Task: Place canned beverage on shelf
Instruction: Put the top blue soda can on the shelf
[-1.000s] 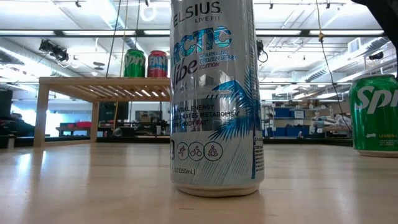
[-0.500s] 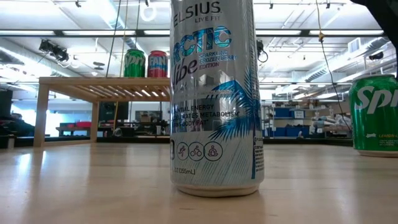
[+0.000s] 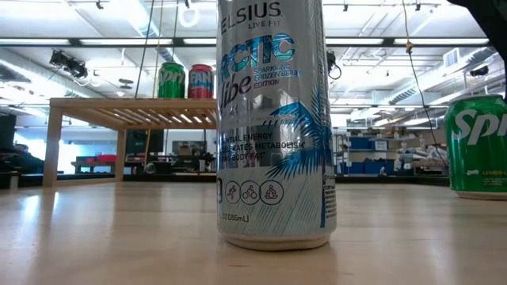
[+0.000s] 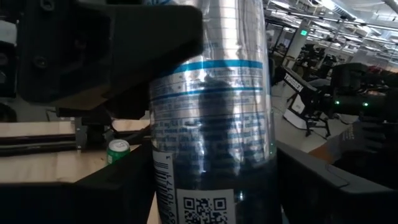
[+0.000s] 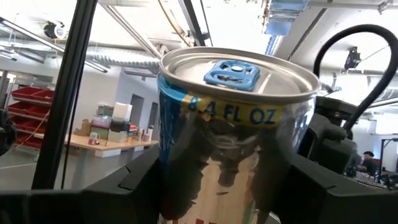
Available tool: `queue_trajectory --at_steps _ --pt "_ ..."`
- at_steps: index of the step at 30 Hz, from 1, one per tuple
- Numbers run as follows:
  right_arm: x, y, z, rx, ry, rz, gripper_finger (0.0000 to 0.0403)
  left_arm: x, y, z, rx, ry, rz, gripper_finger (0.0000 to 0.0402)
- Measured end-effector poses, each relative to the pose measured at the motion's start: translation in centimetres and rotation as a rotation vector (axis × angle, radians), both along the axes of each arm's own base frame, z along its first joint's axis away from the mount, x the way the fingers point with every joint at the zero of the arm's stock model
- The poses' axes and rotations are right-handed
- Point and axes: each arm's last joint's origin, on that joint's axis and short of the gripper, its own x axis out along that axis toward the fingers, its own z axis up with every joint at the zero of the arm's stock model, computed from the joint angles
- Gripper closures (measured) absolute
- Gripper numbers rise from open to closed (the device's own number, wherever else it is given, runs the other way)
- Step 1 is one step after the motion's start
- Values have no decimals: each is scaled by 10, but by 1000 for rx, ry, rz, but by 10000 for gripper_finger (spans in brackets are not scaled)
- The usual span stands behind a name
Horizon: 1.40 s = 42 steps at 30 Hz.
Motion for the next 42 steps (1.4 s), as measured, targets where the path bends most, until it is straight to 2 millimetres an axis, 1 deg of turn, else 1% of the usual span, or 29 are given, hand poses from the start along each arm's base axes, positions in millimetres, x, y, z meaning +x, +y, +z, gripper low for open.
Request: queue_trajectory --at_steps 3,11,16,21,27,34,37,42 --pt "0 0 -1 2 7 0 163 0 0 -1 -21 21 -3 107" --pt "0 -1 -1 0 12 6 163 -2 -4 -1 9 5 -14 88" --pt "0 -5 -2 3 26 8 163 -6 -4 1 -4 10 9 87" --pt "0 -9 -3 16 39 19 163 -15 1 2 -29 26 70 87" --pt "1 -10 -7 12 43 23 163 -24 6 -5 23 57 122 87" --pt "-1 -14 -3 -25 1 0 163 -23 7 -7 45 58 141 87" --pt "-2 -16 -3 -1 29 0 163 -24 8 -7 40 61 147 87" --pt "-8 -22 1 17 96 -15 163 -33 8 -4 15 67 200 87"
